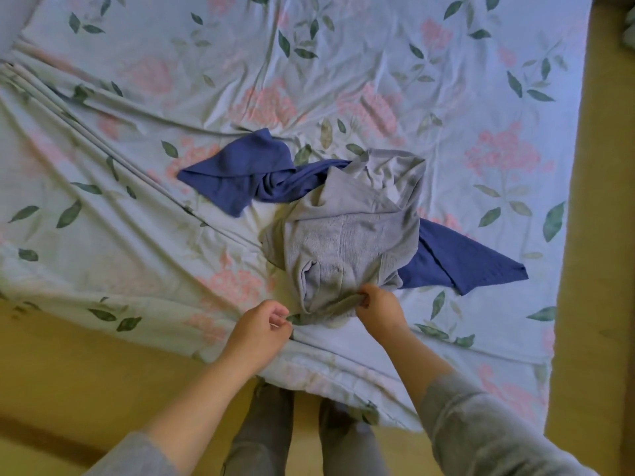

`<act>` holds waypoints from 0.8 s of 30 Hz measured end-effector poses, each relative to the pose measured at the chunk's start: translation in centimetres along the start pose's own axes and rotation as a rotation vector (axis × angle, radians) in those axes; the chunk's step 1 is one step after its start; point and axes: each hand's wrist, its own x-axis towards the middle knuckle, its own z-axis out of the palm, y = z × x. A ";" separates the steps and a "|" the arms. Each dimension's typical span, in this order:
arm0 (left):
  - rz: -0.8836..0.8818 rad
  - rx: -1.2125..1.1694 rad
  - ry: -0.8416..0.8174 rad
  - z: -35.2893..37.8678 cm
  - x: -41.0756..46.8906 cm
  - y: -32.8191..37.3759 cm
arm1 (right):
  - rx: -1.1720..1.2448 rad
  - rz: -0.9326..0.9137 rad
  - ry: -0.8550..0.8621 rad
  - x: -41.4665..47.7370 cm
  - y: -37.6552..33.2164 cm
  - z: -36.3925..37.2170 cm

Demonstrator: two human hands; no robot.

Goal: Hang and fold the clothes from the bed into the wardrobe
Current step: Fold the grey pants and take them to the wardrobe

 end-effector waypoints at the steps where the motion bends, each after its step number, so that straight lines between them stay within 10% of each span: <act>1: 0.001 -0.001 -0.001 0.0 -0.1 0.0 | 0.034 0.008 0.052 -0.1 -0.1 -0.5; 16: 0.165 -0.157 0.041 -4.9 -8.0 7.8 | 0.774 -0.428 0.314 -14.8 -9.4 -20.5; 24: 0.553 -0.258 0.052 -9.9 -14.6 16.7 | 0.886 -0.639 0.394 -24.7 -16.7 -29.3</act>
